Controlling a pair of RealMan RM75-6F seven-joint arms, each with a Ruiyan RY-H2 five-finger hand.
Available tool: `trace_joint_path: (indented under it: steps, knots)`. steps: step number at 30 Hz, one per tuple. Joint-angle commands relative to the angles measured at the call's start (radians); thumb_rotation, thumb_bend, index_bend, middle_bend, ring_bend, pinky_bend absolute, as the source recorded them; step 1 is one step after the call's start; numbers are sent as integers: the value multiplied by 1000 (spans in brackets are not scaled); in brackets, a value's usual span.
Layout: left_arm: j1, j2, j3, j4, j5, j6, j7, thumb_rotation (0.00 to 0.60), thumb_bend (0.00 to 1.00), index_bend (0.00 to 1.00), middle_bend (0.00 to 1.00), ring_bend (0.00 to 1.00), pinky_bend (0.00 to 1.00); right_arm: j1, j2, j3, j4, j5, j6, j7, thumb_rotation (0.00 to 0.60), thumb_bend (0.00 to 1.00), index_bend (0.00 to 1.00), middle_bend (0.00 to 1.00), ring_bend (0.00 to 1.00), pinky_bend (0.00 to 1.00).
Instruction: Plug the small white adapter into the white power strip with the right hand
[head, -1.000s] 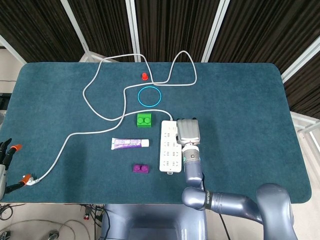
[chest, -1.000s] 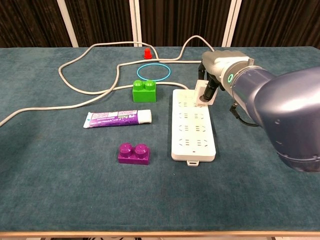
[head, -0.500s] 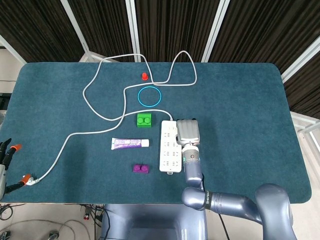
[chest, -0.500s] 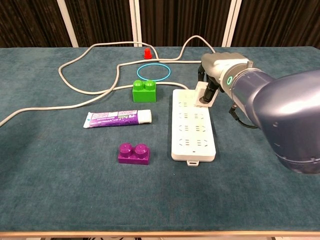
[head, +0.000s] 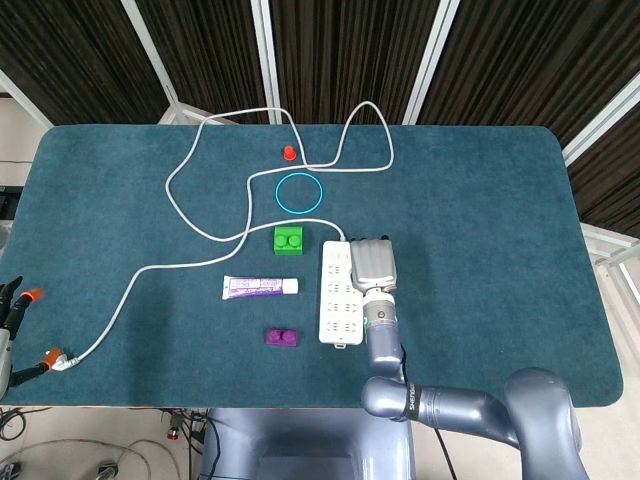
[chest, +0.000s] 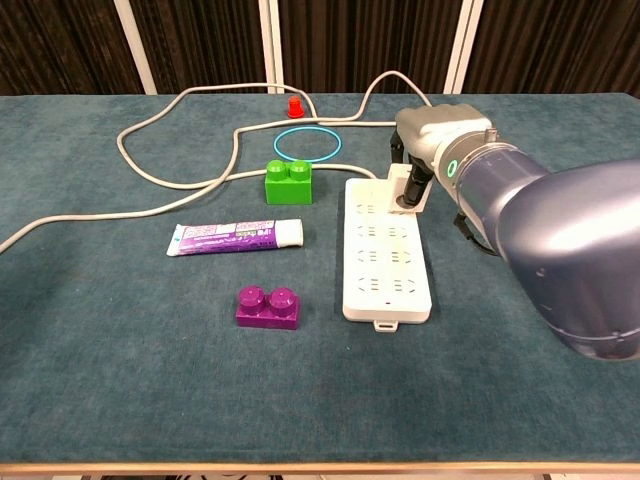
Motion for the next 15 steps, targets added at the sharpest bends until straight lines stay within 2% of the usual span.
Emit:
trace_joint_path:
  steps: [1, 15]
  knots:
    - [0, 0, 0, 0, 1, 0, -1, 600, 170, 192, 0, 0, 106, 3, -6, -3, 7, -5, 1, -7, 600, 468, 966, 753, 710, 352]
    - [-2, 1, 0, 2, -3, -4, -2, 600, 170, 193, 0, 0, 106, 1, -22, -1, 22, -7, -8, -26, 600, 468, 996, 771, 730, 368]
